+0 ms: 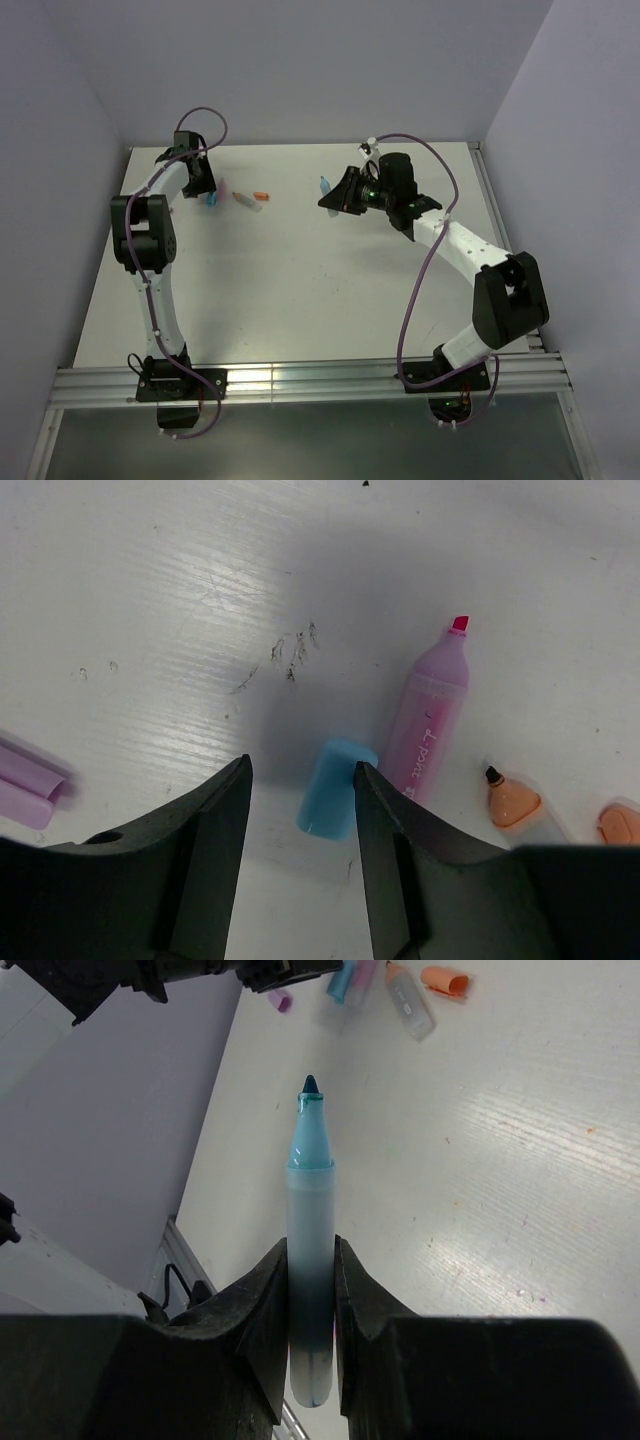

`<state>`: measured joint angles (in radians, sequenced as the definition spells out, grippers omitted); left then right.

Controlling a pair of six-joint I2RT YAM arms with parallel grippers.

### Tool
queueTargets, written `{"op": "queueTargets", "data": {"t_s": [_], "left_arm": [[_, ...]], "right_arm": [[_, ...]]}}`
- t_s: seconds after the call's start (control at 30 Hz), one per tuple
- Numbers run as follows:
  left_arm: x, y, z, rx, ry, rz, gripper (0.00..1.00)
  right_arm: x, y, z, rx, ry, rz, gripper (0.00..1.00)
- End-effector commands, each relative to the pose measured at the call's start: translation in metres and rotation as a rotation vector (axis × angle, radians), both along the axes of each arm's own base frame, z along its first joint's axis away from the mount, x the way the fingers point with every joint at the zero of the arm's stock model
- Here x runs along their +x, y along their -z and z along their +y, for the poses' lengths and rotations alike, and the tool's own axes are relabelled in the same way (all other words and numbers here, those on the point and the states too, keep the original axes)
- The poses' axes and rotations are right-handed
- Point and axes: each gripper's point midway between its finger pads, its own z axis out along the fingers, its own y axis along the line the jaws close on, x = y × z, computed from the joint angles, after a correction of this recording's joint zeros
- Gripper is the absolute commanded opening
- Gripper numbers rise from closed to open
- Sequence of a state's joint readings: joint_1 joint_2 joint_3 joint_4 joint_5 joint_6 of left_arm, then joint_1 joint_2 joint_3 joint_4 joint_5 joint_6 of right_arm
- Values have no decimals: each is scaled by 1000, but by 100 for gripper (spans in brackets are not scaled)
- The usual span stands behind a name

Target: Insert the pens into the pen caps

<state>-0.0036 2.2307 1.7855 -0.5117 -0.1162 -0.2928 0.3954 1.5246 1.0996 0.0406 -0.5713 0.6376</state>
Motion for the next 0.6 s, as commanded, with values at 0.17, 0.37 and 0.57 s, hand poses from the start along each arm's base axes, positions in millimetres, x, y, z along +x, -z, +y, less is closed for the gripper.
{"op": "queueTargets", "data": {"t_s": [0.17,0.37,0.57], "left_arm": [[8,-3,-6,-23,19,-27,50],[7,0,-7,-28,18,-21,50],[6,-3,-9,-31,18,-29,50]], "right_arm": [[-2,-16,-1,26,-19,-63,0],[-2,-15,-1,24,-21,-63,0],[-2,-13,-1,24,-19,-59,0]]}}
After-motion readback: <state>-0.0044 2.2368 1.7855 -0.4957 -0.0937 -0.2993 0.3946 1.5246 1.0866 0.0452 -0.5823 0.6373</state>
